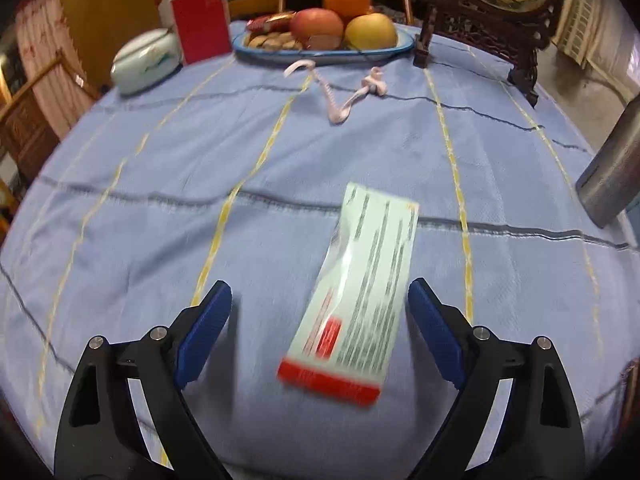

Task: Collect trash
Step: 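Grasp the white-red Betaloc box with the left tool while the right tool holds the snack bag, then carry the box and snack bag over the red wastebasket with both tools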

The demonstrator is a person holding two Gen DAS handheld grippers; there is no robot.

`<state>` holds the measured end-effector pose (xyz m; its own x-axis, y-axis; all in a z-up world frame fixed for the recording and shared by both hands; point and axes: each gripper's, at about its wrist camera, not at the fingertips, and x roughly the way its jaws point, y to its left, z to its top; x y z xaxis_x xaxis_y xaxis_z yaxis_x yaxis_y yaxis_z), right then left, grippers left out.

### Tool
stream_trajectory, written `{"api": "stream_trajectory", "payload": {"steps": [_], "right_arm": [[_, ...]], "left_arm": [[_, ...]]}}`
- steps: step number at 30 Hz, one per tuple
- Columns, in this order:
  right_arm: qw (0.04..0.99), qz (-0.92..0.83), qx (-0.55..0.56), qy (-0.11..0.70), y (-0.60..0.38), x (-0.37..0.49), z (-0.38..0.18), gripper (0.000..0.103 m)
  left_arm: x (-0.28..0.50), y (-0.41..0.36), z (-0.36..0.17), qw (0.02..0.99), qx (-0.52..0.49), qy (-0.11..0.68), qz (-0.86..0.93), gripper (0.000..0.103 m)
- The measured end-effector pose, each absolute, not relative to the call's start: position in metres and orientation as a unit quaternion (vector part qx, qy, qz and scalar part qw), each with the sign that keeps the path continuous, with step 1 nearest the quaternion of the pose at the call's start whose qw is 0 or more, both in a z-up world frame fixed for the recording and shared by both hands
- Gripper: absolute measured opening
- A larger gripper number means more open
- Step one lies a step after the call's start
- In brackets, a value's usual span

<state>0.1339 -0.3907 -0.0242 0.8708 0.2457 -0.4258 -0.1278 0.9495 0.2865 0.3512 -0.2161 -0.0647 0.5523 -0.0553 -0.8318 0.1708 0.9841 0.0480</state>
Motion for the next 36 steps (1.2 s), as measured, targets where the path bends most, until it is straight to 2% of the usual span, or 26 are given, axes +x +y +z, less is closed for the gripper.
{"api": "stream_trajectory", "payload": {"steps": [1,2,3,17,36], "right_arm": [[0.959,0.096,0.125,0.235,-0.39,0.133,-0.024,0.007],[0.959,0.095,0.123,0.236,-0.389,0.132,-0.023,0.007],[0.959,0.095,0.122,0.237,-0.388,0.132,-0.023,0.007],[0.954,0.156,0.116,0.23,-0.339,0.124,-0.01,0.007],[0.931,0.293,0.064,0.208,-0.202,0.088,0.03,0.007]], "left_arm": [[0.351,-0.219,-0.066,0.879,0.069,0.466,-0.072,0.065],[0.35,-0.221,-0.067,0.878,0.072,0.466,-0.082,0.051],[0.345,-0.22,-0.064,0.878,0.063,0.465,-0.094,0.047],[0.243,-0.135,0.023,0.94,0.046,0.337,-0.021,0.046],[0.112,0.039,0.057,0.956,-0.012,0.262,0.127,0.046]]}}
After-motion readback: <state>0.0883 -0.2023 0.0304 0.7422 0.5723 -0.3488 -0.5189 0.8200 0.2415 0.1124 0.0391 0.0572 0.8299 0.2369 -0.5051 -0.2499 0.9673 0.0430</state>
